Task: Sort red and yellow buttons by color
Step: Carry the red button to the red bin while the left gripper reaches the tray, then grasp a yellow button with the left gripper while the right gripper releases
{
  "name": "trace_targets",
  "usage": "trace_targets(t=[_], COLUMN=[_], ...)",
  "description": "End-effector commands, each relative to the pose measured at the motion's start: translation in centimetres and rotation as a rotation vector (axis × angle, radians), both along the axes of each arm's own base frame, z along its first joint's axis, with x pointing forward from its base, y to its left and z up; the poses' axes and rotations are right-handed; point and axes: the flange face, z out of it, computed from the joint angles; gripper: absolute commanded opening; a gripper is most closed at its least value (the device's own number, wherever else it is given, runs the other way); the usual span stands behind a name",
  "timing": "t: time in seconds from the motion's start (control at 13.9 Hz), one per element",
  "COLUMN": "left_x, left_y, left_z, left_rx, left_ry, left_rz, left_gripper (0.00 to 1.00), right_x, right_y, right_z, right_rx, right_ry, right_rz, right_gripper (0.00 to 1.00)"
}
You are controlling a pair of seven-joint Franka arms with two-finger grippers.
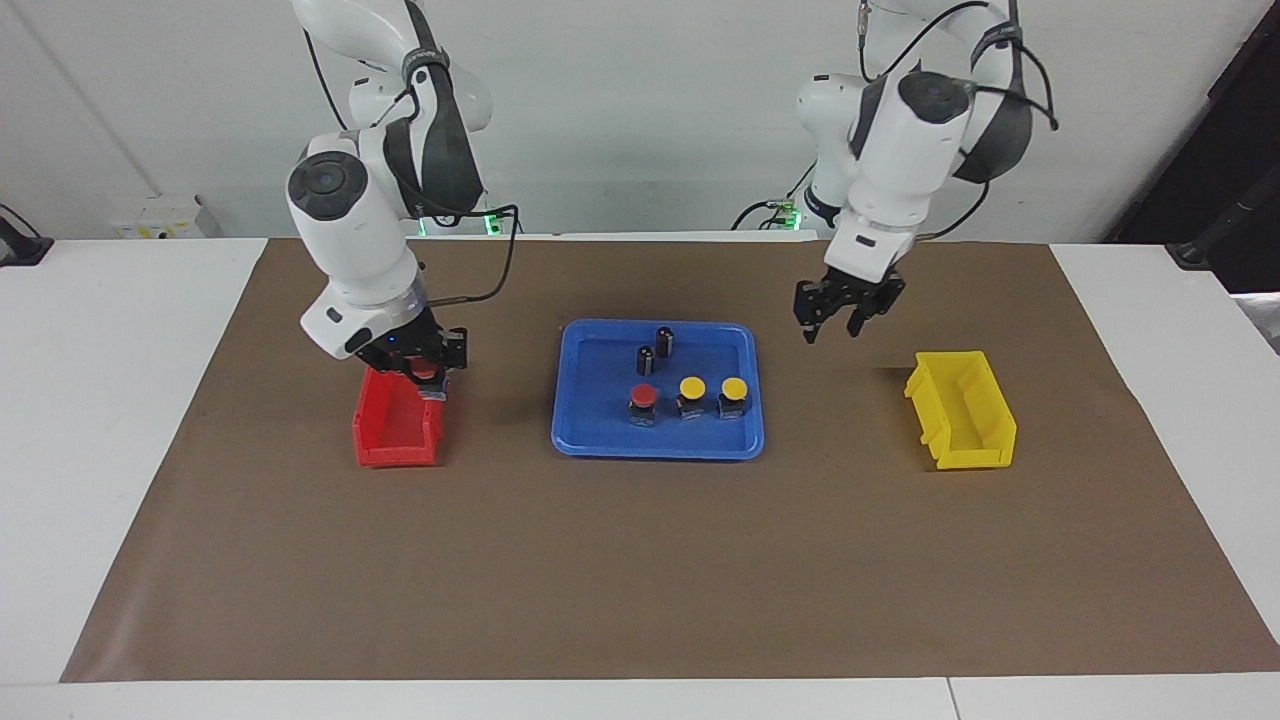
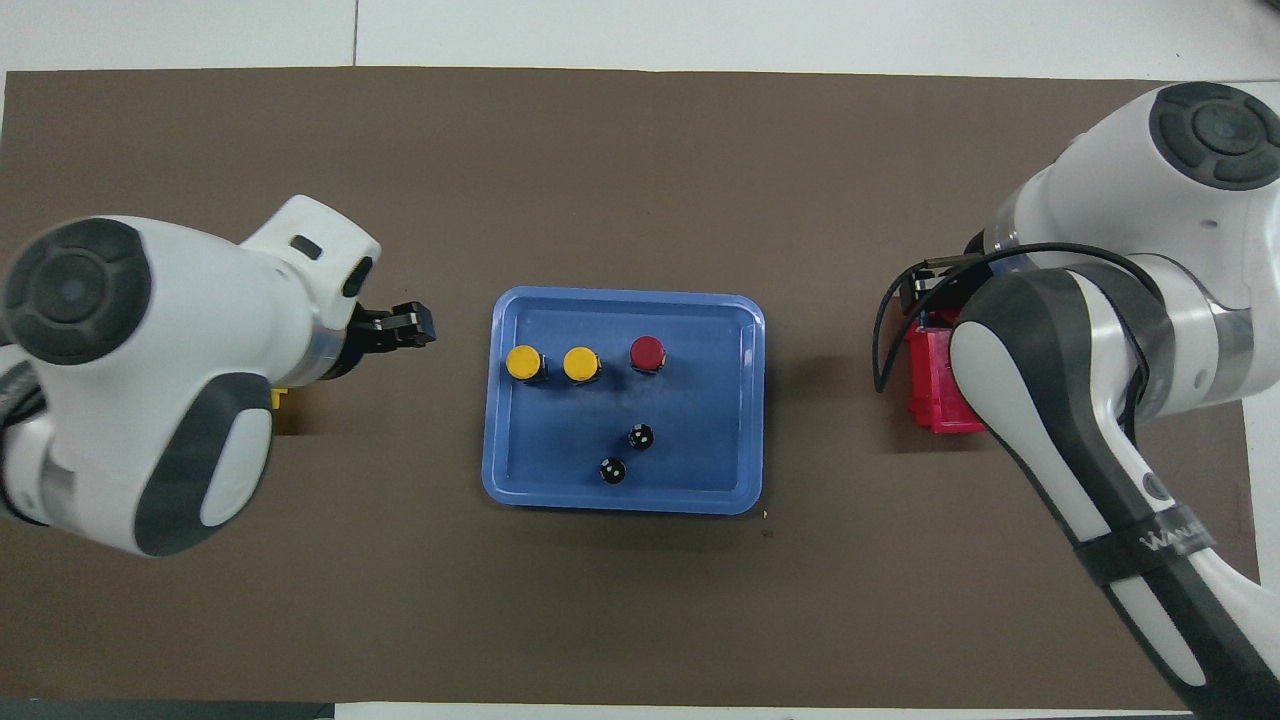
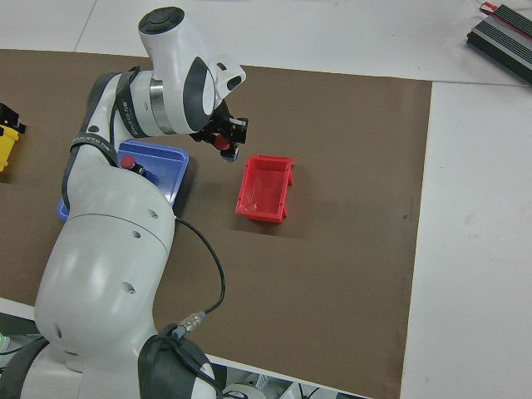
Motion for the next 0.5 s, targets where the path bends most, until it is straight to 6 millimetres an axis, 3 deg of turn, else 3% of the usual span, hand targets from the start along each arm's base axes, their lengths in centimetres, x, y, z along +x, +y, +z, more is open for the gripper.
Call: trace_targets(t=[0.0,0.22,0.43], left_x=[0.5,-0.1,0.0], left_y=[-3.7,-6.7,-7.0], left_z=[-4.8,-8.2,-8.7], left_rx=[-0.005,-0.006,-0.017], left_ry=[-0.002,0.008,-0.006], left_rz=[0.035,0.030,0.035], left_gripper=[0.68,0.68,0.68], right_x=[-2.2,-4.8,-6.1], right_y=[-3.3,-4.0,-4.1], right_z=[-1.9,-5.8,-8.7], right_rx=[0.010,0.007,0.008], right_ry=[-0.018,-0.106,-0.137], right_rz=[0.032,0.025,0.026], right_gripper=[0.28,0.28,0.28])
